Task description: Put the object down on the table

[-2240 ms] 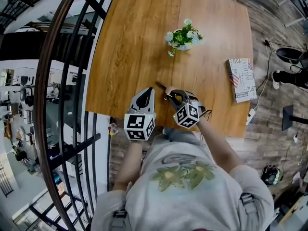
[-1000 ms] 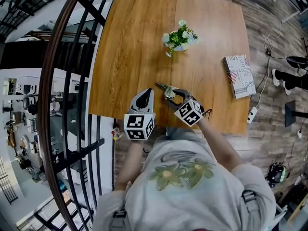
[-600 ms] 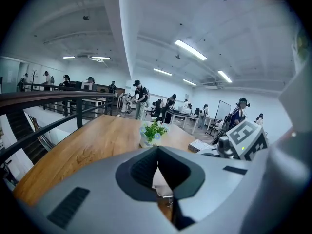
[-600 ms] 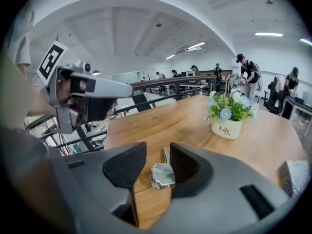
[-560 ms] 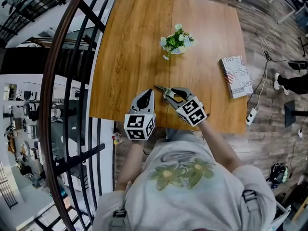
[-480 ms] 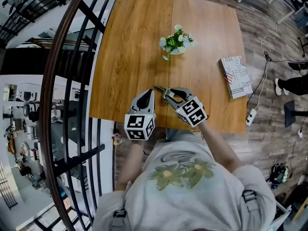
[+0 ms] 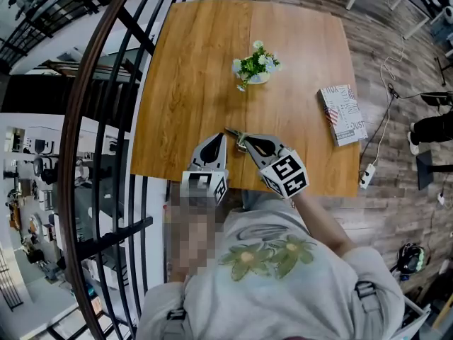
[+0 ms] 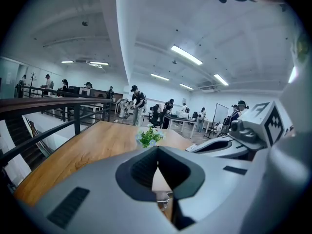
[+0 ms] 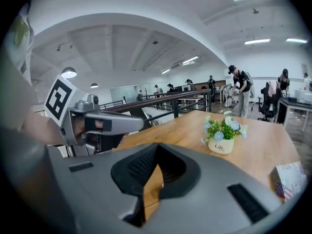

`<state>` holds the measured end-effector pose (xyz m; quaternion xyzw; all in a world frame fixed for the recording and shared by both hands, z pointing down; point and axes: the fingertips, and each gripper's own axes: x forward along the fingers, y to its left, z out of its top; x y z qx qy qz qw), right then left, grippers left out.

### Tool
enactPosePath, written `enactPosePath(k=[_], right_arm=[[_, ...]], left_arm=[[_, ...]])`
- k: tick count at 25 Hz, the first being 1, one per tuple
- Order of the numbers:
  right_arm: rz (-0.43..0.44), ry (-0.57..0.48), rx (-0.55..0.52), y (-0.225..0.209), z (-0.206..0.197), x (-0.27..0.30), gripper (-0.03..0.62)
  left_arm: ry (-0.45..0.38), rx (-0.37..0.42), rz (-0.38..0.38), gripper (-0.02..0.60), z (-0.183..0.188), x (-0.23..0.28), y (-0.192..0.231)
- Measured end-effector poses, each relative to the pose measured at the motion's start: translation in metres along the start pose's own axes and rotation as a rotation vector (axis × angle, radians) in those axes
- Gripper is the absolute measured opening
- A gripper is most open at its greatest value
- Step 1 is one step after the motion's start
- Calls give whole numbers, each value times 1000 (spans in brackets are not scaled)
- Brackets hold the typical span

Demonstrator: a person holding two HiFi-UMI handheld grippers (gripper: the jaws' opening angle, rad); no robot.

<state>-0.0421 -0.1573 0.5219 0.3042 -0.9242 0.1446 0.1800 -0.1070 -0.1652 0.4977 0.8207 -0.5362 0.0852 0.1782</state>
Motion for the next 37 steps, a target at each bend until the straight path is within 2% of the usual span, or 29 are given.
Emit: enactPosePath(k=[5,12,37], right_arm=[[-41,-74,-58,5,25,-16,9],[-57,-122,-74,14,41,-33,8],[-105,-116,-81,13,31,-58,8]], left_arm=[[-9,9,-5,12,5,-5,-3],[-26,25,-18,12,7,-11,-15],[-16,58,-66,12,-1,-18,-48]])
